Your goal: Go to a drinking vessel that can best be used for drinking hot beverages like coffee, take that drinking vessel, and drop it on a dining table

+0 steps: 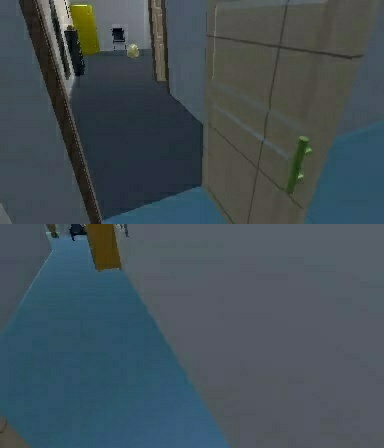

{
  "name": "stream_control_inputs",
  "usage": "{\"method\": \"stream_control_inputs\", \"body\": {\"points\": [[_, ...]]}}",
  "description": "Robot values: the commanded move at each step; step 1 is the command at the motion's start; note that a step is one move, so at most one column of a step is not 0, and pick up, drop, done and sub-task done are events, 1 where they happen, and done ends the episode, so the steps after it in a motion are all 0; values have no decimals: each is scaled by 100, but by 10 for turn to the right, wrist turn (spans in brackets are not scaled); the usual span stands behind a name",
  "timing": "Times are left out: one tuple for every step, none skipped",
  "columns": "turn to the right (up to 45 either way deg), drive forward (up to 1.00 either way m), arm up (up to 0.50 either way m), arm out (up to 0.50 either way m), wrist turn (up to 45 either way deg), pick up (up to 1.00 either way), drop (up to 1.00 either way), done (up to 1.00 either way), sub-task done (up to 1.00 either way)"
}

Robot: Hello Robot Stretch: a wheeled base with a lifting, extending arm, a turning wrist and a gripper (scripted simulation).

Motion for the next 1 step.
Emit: {"method": "stream_control_inputs", "body": {"points": [[0,30,0,0,0,0,0,0,0]]}}
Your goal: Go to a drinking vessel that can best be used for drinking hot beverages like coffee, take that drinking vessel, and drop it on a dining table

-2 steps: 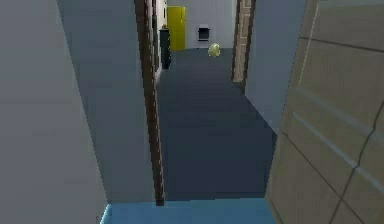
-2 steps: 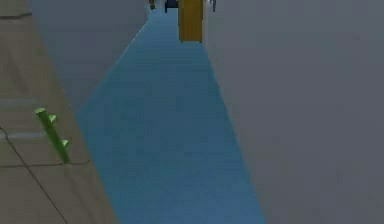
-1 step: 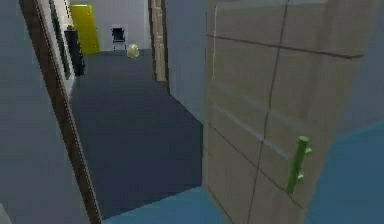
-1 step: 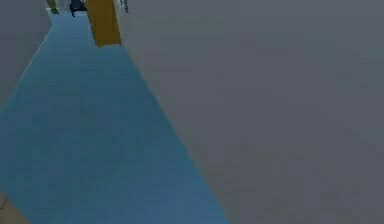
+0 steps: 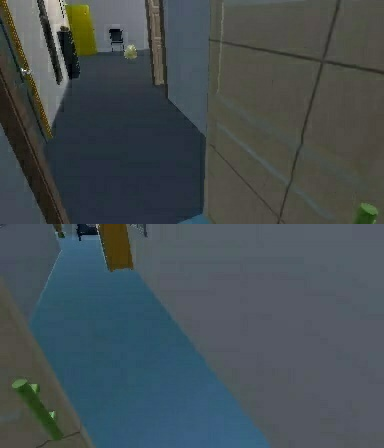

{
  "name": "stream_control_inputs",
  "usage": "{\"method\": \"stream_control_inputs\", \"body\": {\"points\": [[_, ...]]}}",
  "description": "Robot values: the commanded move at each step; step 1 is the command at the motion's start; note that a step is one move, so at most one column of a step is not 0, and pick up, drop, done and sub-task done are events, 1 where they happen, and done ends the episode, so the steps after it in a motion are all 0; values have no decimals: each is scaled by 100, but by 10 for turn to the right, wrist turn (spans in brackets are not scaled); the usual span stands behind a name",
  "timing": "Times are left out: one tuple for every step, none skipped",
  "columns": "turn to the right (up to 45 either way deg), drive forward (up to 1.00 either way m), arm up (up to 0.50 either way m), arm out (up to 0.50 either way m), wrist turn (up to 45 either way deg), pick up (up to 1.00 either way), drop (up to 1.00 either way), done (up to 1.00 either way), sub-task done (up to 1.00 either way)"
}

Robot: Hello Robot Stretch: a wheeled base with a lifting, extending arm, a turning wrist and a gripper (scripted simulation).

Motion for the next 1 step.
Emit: {"method": "stream_control_inputs", "body": {"points": [[-150,0,0,0,0,0,0,0,0]]}}
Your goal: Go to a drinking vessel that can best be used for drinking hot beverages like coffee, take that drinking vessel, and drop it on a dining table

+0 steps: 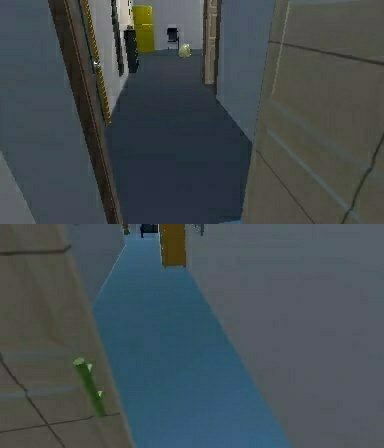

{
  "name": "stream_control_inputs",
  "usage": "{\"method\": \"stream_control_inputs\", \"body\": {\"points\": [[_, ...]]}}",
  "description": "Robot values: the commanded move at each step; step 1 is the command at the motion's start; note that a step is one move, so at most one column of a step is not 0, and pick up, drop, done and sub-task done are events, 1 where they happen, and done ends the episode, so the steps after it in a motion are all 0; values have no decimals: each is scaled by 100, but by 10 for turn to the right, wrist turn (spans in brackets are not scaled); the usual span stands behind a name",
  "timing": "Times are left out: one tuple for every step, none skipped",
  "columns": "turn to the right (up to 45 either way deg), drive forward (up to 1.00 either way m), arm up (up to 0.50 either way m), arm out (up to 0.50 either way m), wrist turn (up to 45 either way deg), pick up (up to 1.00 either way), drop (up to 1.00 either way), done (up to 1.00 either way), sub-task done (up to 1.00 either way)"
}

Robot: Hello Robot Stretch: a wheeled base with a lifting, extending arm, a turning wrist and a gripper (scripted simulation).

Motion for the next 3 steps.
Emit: {"method": "stream_control_inputs", "body": {"points": [[0,100,0,0,0,0,0,0,0],[0,100,0,0,0,0,0,0,0],[-30,0,0,0,0,0,0,0,0]]}}
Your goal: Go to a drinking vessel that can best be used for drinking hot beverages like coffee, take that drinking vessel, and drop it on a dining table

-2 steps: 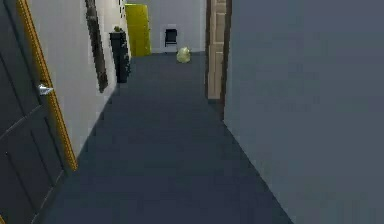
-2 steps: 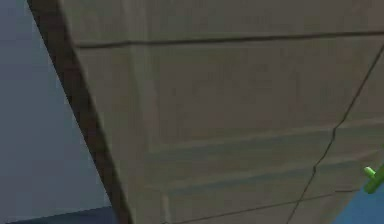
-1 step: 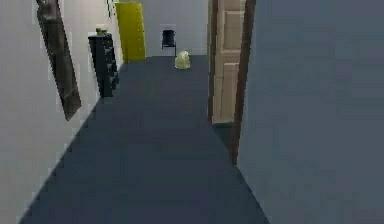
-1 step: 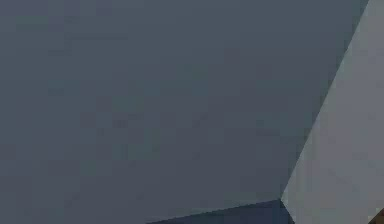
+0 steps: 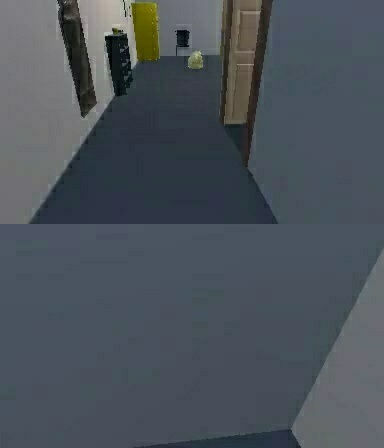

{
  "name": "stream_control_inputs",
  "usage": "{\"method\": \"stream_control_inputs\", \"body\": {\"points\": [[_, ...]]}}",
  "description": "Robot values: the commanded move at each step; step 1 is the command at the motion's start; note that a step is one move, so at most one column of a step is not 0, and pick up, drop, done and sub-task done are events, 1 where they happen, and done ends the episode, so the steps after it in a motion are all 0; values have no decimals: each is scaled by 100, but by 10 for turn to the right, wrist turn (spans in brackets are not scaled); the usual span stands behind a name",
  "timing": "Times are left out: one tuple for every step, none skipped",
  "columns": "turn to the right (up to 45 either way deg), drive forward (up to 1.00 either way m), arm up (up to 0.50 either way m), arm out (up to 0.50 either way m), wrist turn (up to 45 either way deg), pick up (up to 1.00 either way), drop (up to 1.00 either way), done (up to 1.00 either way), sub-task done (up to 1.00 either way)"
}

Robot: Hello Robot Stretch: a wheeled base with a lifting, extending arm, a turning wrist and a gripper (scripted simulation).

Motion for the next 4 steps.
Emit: {"method": "stream_control_inputs", "body": {"points": [[0,100,0,0,0,0,0,0,0],[0,100,0,0,0,0,0,0,0],[0,85,0,0,0,0,0,0,0],[240,0,0,0,0,0,0,0,0]]}}
